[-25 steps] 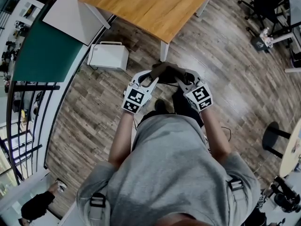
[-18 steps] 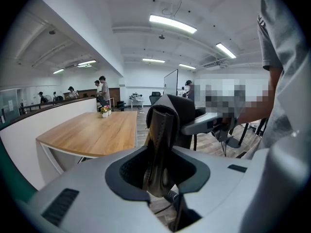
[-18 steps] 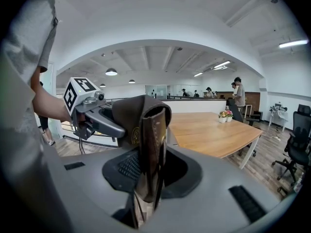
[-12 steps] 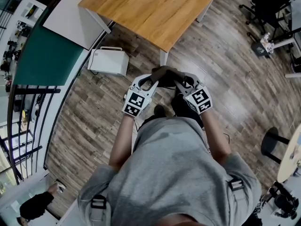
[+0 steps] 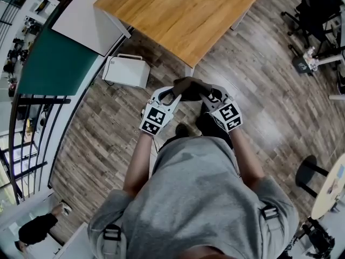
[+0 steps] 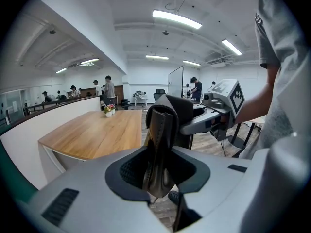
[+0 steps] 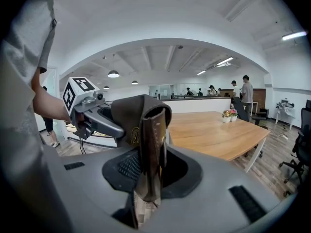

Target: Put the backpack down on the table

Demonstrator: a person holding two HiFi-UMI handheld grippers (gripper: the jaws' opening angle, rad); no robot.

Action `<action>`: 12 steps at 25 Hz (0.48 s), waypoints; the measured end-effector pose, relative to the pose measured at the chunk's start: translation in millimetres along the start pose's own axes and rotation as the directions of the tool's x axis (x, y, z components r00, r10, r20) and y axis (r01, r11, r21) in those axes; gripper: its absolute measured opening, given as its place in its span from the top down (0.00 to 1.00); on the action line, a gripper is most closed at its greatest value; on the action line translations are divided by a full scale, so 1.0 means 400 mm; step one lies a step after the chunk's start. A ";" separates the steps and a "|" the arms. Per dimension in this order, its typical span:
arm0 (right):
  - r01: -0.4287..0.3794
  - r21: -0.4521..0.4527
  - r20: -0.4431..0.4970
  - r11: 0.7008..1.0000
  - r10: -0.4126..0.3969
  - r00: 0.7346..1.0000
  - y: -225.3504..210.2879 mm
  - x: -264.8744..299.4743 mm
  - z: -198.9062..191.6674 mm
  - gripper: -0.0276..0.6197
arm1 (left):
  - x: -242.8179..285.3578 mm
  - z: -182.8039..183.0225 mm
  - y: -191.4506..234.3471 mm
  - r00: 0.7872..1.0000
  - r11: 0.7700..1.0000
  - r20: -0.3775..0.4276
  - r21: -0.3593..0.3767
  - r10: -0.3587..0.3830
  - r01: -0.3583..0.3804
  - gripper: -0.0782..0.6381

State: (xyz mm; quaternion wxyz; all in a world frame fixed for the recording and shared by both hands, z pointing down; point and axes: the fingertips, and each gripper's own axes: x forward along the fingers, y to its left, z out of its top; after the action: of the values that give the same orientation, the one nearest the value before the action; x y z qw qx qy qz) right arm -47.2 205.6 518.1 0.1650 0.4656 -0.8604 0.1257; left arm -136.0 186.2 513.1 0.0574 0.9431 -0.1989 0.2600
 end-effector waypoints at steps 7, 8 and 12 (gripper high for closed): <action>-0.029 -0.008 -0.005 1.000 0.029 1.000 -0.079 0.031 0.017 0.82 | 0.061 0.033 0.039 1.000 0.999 -0.005 -0.020 0.026 -0.027 0.72; -0.032 -0.009 -0.006 0.999 0.032 0.999 -0.091 0.033 0.018 0.82 | 0.070 0.038 0.042 1.000 0.999 -0.006 -0.022 0.030 -0.030 0.72; -0.043 -0.014 -0.013 0.999 0.043 0.999 -0.134 0.036 0.018 0.82 | 0.103 0.057 0.045 0.999 0.998 -0.007 -0.036 0.043 -0.043 0.72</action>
State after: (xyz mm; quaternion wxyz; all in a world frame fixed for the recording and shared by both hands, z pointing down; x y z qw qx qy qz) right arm -10.7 163.6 520.7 0.1711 0.4451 -0.8699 0.1259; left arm -100.5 150.7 514.9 0.0696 0.9366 -0.2237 0.2604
